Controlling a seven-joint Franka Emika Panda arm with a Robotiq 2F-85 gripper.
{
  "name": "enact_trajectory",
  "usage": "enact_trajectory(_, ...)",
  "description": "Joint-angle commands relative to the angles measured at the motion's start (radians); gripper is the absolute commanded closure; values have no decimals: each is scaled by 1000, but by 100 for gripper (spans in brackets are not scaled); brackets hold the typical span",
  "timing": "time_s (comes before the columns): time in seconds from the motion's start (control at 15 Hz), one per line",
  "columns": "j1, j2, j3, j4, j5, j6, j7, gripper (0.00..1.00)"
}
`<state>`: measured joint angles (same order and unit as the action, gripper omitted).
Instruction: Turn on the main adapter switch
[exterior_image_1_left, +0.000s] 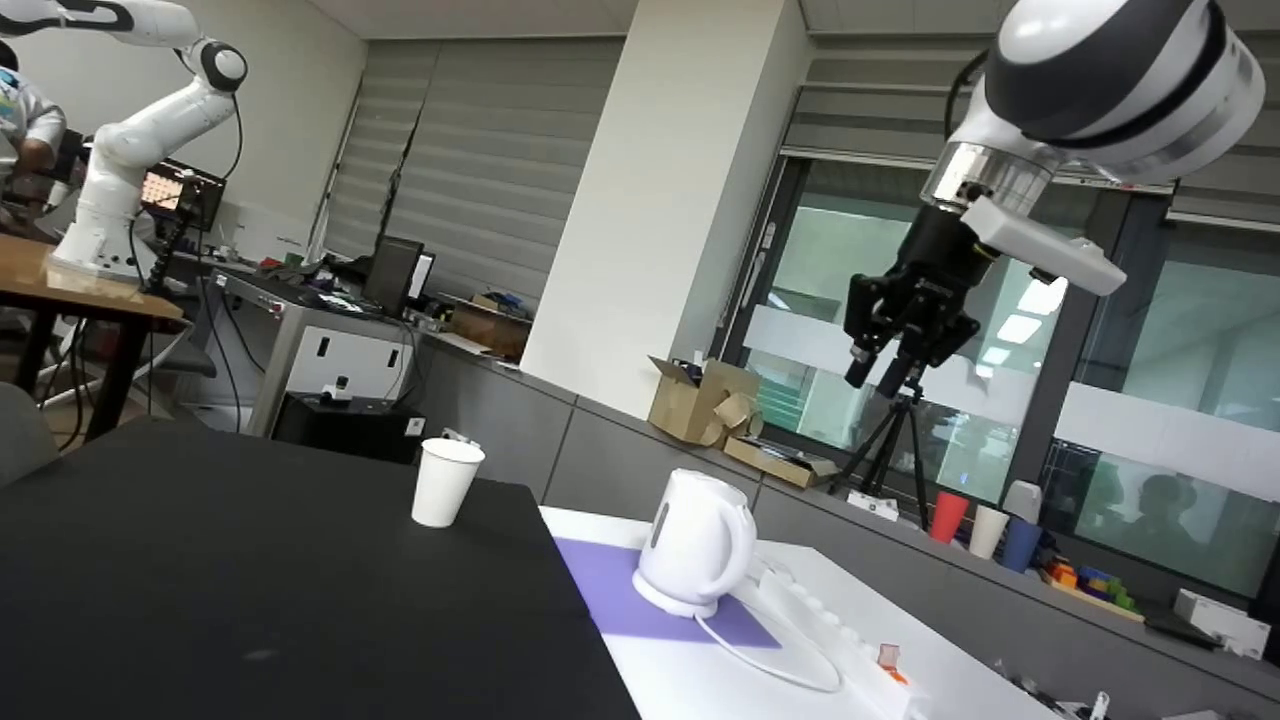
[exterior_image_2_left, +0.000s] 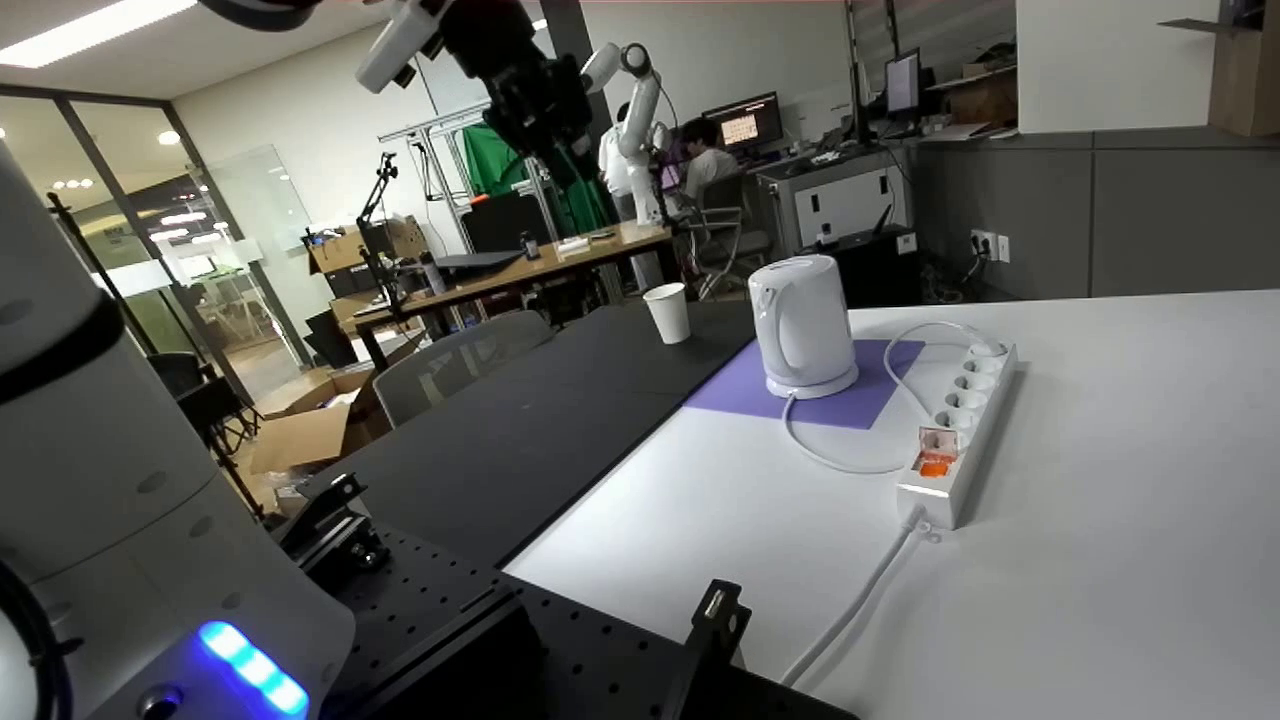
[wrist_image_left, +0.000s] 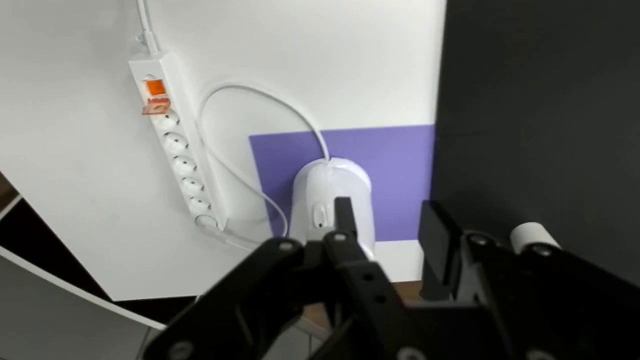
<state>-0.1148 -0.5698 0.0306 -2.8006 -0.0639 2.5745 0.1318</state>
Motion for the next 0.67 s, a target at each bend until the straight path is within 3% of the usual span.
enact_trajectory(0.0,-75,56,-90,1,-18,85,-64,89)
enact_trajectory(0.13,-112,105,-132,19,-28,99,-115,100)
enact_trajectory(0.27,-168,179,-140,50,-63,78,-110,100)
enact_trajectory(0.33,-161,208,-160,65,-45,36,-119,100)
enact_trajectory(0.4,-145,133,-153,20,-40,70,-124,99)
enact_trajectory(0.6,-156,197,-168,38,-42,60,-127,99)
